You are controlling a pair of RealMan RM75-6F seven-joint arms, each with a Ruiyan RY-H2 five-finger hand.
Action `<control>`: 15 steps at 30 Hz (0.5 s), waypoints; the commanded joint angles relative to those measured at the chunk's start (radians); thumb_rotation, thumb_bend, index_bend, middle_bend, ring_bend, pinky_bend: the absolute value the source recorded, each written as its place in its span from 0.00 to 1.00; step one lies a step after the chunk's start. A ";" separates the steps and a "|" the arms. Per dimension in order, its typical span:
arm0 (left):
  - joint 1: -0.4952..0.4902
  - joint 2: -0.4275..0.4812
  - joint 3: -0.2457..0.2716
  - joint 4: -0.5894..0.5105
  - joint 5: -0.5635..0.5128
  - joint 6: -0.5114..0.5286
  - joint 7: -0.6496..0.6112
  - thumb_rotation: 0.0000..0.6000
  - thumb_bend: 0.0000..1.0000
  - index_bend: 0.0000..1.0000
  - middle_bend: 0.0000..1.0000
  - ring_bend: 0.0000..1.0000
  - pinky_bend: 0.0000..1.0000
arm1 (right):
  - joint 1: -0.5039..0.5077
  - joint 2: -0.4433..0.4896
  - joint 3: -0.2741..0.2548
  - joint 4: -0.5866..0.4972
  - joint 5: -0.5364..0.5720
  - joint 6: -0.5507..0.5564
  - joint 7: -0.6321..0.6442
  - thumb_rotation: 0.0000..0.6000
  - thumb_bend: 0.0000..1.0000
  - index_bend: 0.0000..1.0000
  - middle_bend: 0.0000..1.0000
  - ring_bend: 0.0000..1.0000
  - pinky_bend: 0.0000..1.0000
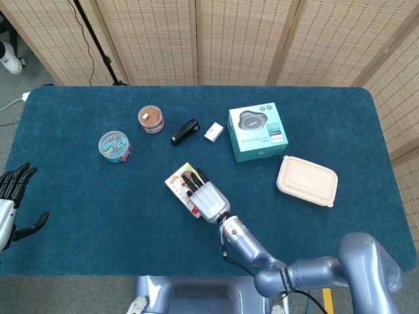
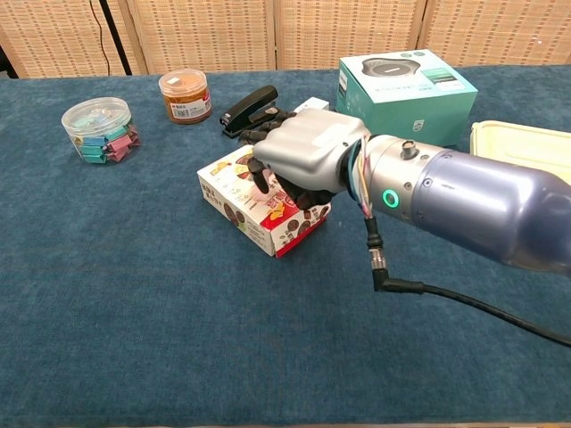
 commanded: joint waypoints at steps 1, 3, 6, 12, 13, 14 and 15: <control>0.001 0.001 0.001 0.000 0.002 0.001 -0.003 1.00 0.30 0.00 0.00 0.00 0.00 | -0.005 0.012 -0.004 -0.002 0.000 0.005 -0.005 1.00 1.00 0.34 0.00 0.00 0.00; 0.002 0.002 0.001 0.000 0.004 0.002 -0.005 1.00 0.30 0.00 0.00 0.00 0.00 | -0.008 0.017 -0.005 -0.001 0.002 0.005 -0.005 1.00 1.00 0.35 0.00 0.00 0.00; 0.003 0.003 0.002 0.000 0.008 0.004 -0.007 1.00 0.30 0.00 0.00 0.00 0.00 | -0.009 0.020 -0.006 0.000 0.006 -0.001 -0.003 1.00 1.00 0.35 0.00 0.00 0.00; 0.003 0.005 0.003 0.002 0.009 0.001 -0.012 1.00 0.30 0.00 0.00 0.00 0.00 | -0.001 0.002 0.001 0.002 -0.002 -0.003 -0.008 1.00 1.00 0.35 0.00 0.00 0.00; 0.003 0.005 0.003 0.002 0.008 0.000 -0.014 1.00 0.30 0.00 0.00 0.00 0.00 | 0.000 -0.001 0.002 0.001 -0.003 0.000 -0.011 1.00 1.00 0.35 0.00 0.00 0.00; 0.003 0.006 0.002 0.003 0.007 0.000 -0.016 1.00 0.30 0.00 0.00 0.00 0.00 | 0.001 -0.002 0.004 0.000 -0.003 0.002 -0.013 1.00 1.00 0.35 0.00 0.00 0.00; 0.003 0.007 0.002 0.004 0.005 -0.001 -0.019 1.00 0.30 0.00 0.00 0.00 0.00 | 0.002 -0.002 0.006 -0.004 -0.003 0.006 -0.017 1.00 1.00 0.35 0.00 0.00 0.00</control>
